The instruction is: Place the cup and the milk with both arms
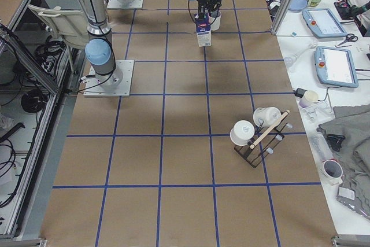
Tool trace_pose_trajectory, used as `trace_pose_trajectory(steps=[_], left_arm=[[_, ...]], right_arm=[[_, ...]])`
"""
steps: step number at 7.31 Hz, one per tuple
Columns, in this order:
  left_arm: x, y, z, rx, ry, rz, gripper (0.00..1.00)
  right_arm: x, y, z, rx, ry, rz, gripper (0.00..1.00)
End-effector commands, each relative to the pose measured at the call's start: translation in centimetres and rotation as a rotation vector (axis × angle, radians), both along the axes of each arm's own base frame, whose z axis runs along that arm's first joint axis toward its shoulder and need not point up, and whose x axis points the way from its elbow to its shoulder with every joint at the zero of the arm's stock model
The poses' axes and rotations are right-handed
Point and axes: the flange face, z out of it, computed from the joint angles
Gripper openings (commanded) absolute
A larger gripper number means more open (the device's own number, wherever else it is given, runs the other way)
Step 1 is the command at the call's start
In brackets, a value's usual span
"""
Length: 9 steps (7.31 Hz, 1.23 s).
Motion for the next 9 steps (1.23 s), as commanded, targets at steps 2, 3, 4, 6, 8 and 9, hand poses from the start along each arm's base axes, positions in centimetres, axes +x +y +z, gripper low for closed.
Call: trace_pose_trajectory(steps=[2,3,4,6,8,9], left_arm=[[0.7,-0.5,3.1,-0.057,0.012,-0.005,1.0],[3.5,-1.7,4.8,-0.096,0.021,-0.023,1.0],[7.1,-2.8,6.7,-0.143,0.027,-0.107,0.99],[13.6,-3.0,11.2,-0.174,-0.046,-0.236,1.0],[18.6,-2.7,15.4,-0.198,-0.116,-0.35,1.0],[19.6,-2.2,17.0,-0.231,-0.166,-0.464,1.0]], right_arm=[[0.3,-3.3,-0.6,-0.003,0.004,-0.003,0.33],[0.9,-5.9,-0.9,-0.004,0.003,-0.011,0.33],[1.4,-7.4,-3.1,0.027,-0.008,-0.018,0.33],[1.8,-8.0,-3.2,0.026,-0.006,-0.016,0.33],[2.7,-7.6,-3.3,0.028,-0.009,-0.003,0.33],[2.9,-7.5,-3.4,0.031,-0.008,-0.004,0.33]])
